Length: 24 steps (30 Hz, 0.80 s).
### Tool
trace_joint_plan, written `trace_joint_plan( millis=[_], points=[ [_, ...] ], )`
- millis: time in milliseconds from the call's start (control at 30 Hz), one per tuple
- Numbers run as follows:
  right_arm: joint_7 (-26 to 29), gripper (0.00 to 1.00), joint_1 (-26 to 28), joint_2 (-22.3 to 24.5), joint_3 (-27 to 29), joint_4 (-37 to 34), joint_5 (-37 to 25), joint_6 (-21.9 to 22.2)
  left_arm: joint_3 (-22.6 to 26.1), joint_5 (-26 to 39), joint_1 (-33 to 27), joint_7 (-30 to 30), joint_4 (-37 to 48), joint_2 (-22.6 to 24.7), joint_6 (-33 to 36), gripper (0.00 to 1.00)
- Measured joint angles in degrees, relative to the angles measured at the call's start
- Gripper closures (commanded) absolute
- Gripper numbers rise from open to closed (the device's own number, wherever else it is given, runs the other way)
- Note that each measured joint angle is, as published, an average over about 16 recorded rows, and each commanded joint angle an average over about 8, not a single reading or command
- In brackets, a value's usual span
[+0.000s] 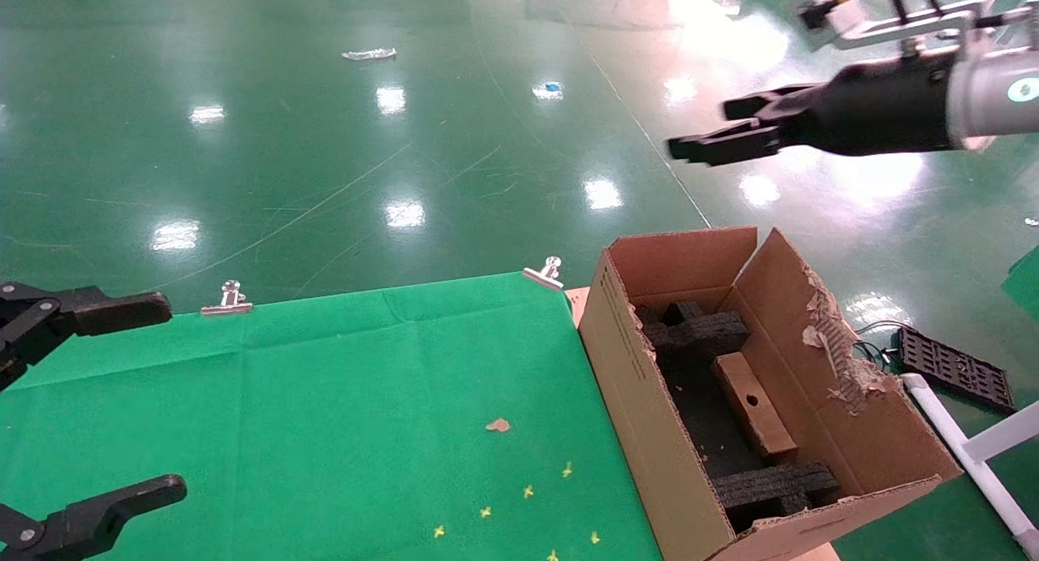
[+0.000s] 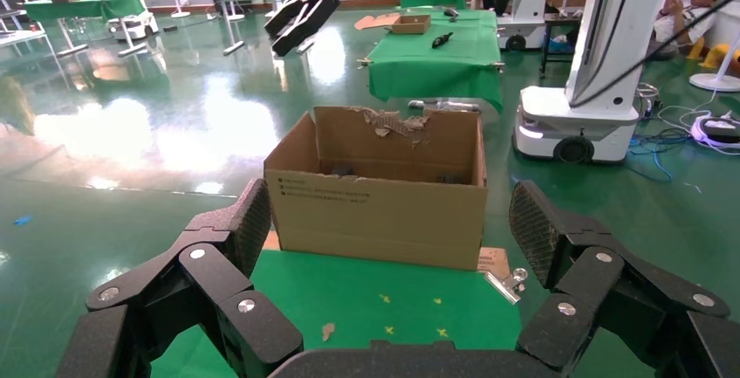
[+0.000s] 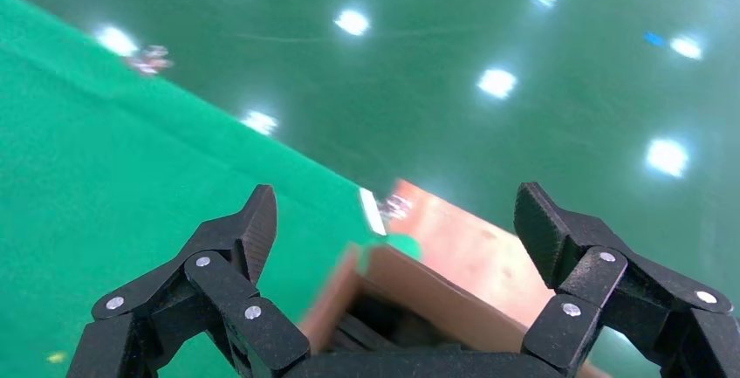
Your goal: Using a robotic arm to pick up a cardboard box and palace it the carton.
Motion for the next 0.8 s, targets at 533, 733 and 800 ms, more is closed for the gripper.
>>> trace_joint_plan(
  millis=[533,733,800],
  points=[
    [-6.36,0.0,-17.26,-0.87,16.55,10.94,7.07,-4.81,0.05,-0.03,-0.02,0.03,0.01,-0.02,-0.01,0.0],
    [-8.71,0.0,-23.66,-1.19,22.68,14.99,9.69,-6.59,0.07,-0.04,-0.02,0.04,0.02,-0.02,-0.02,0.0],
    [-9.49,0.0,-25.77,-1.3,24.71,16.33,10.56,-7.18,0.07,-0.05,-0.03,0.04,0.02,-0.02,-0.02,0.0]
  ],
)
